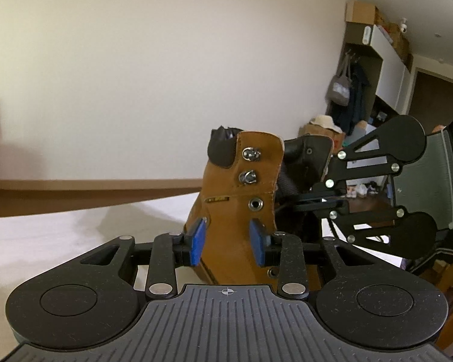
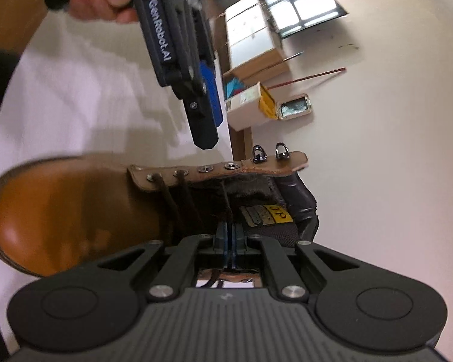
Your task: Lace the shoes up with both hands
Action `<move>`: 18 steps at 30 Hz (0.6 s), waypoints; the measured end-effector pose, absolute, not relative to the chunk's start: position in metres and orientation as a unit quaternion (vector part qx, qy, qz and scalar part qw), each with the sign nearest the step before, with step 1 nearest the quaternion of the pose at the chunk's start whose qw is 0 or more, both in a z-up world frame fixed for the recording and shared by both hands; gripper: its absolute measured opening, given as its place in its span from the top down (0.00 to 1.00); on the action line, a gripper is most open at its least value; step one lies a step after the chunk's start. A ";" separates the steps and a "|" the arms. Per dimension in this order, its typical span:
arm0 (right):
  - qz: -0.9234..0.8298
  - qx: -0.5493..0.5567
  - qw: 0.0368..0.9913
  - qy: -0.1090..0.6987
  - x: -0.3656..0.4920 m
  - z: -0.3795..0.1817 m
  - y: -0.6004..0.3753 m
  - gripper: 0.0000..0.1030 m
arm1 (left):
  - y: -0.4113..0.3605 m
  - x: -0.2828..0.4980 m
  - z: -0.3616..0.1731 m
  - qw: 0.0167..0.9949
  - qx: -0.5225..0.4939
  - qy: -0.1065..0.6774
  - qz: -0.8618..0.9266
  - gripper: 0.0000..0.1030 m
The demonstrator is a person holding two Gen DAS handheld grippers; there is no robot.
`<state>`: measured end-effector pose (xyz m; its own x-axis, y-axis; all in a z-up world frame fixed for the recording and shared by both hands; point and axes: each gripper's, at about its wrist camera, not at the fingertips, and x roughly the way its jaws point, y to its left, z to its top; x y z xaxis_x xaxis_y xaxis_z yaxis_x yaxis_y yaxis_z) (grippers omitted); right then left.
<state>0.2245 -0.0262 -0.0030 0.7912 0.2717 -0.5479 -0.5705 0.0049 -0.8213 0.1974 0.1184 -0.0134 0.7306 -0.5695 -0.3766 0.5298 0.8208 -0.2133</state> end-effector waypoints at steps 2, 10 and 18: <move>0.298 -0.664 0.676 0.115 0.225 -0.009 -0.021 0.96 | 0.118 0.198 -0.014 0.929 -0.043 0.215 -0.297 0.67; 0.333 -0.627 0.695 0.115 0.232 -0.010 -0.023 0.96 | 0.115 0.198 -0.023 0.929 -0.030 0.215 -0.301 0.67; 0.367 -0.562 0.733 0.107 0.233 -0.004 -0.038 0.96 | 0.116 0.203 -0.027 0.921 -0.041 0.217 -0.320 0.67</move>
<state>0.2334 -0.0382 -0.0043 0.7082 0.4176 -0.5692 -0.6581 0.0988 -0.7464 0.2031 0.1158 -0.0269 0.7015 -0.6075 -0.3725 0.5717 0.7918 -0.2149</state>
